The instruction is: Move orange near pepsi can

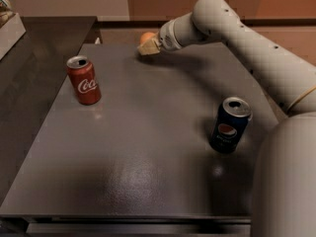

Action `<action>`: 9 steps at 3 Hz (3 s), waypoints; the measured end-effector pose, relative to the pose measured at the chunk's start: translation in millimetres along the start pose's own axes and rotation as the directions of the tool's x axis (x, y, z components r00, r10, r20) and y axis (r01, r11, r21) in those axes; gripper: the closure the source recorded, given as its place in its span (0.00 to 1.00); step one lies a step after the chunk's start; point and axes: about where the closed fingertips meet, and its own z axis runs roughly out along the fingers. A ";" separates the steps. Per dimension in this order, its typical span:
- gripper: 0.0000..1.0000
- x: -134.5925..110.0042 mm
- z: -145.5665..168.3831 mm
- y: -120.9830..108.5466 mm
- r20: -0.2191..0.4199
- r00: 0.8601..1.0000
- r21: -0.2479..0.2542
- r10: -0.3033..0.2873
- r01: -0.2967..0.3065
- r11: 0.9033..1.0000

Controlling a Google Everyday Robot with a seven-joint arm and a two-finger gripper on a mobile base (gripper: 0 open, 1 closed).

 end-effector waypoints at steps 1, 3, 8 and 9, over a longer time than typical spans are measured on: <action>1.00 -4.0 -31.4 9.1 -0.003 1.000 0.013 -0.026 0.026 1.000; 1.00 7.7 -92.3 37.1 -0.029 0.999 0.037 -0.040 0.041 0.998; 1.00 57.5 -167.8 29.9 -0.118 0.993 0.037 -0.013 0.017 0.999; 1.00 70.7 -200.1 13.4 -0.139 0.990 0.034 -0.011 0.016 0.999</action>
Offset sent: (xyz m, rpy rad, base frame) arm -0.0897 -0.0579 0.0513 -0.0666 -0.0469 -0.0266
